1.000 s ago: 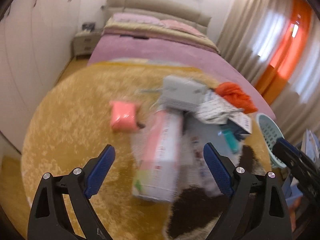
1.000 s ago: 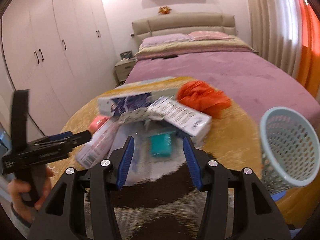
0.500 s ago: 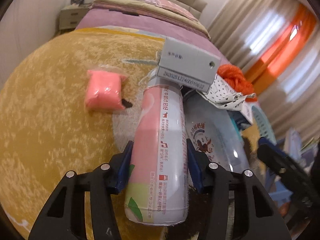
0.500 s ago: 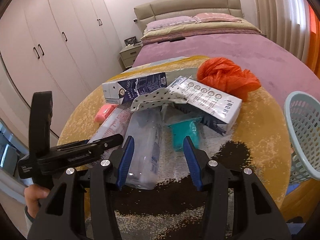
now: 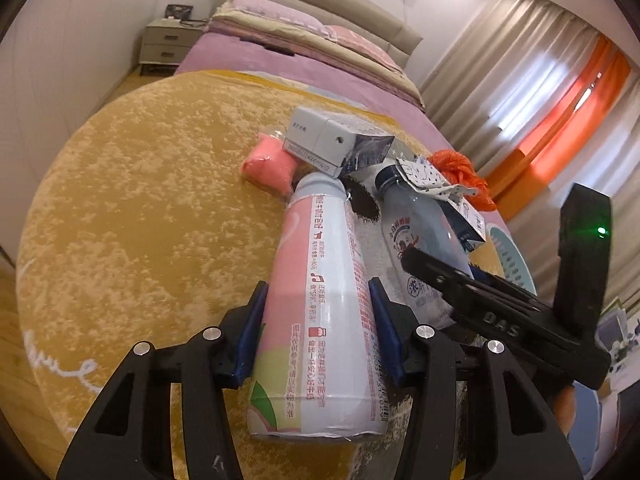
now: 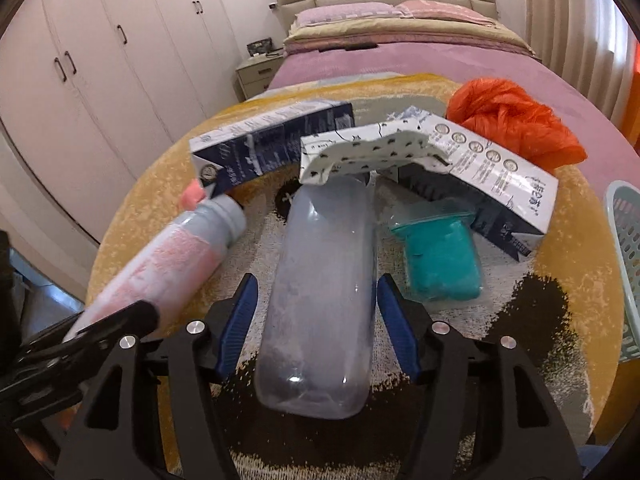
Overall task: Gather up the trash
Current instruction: 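Grasp the pink bottle with the left gripper while the right grasps the clear bottle, then carry both bottles to the wastebasket and open both grippers over it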
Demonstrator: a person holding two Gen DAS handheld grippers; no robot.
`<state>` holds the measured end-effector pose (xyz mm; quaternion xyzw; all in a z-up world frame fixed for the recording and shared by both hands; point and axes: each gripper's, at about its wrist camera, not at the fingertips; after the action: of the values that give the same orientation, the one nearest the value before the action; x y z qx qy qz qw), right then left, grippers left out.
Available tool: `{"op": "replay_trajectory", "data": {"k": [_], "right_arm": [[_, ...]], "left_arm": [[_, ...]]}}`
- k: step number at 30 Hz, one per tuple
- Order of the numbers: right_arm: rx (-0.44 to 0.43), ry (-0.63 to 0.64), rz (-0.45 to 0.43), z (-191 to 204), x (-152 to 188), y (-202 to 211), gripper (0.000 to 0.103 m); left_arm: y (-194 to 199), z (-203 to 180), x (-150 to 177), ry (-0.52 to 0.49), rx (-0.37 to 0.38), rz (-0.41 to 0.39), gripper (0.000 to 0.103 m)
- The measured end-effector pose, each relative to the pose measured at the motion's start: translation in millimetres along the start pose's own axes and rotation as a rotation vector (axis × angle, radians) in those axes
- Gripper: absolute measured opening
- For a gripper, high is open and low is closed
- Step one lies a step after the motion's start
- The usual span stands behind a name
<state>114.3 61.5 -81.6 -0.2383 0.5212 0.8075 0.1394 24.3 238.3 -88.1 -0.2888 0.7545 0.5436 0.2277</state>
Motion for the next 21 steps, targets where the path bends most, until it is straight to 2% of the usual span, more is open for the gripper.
{"op": "replay_trajectory", "data": {"k": [1, 4, 8, 12, 21], "right_arm": [[0.001, -0.003, 0.002, -1.4, 0.6, -0.3, 0.051], [-0.022, -0.001, 0.012, -6.6, 3.5, 5.4, 0.047], [-0.107, -0.023, 0.016, -21.3, 8.0, 29.7, 0.045], [-0.151, -0.031, 0.004, -32.8, 11.9, 54.1, 0.045], [-0.23, -0.048, -0.063, -44.2, 5.6, 105.0, 0.044]], "left_arm": [[2.4, -2.1, 0.9, -0.007, -0.007, -0.004, 0.048], [7.7, -5.7, 0.5, -0.02, -0.008, -0.019, 0.048], [16.3, -14.3, 2.1, -0.024, 0.014, -0.033, 0.048], [22.8, -26.9, 2.9, -0.038, 0.021, -0.05, 0.048], [54.8, -59.0, -2.3, -0.098, 0.037, -0.142, 0.048]]}}
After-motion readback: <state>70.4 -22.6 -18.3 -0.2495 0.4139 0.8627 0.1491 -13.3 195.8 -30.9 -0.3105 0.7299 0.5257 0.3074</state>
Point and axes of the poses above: each gripper's, at about its wrist camera, not at the fingertips, and y roughly against the way its jaws point, z to its left, x to its underside, and after that the axes turned 12 degrees about -y, right-handed
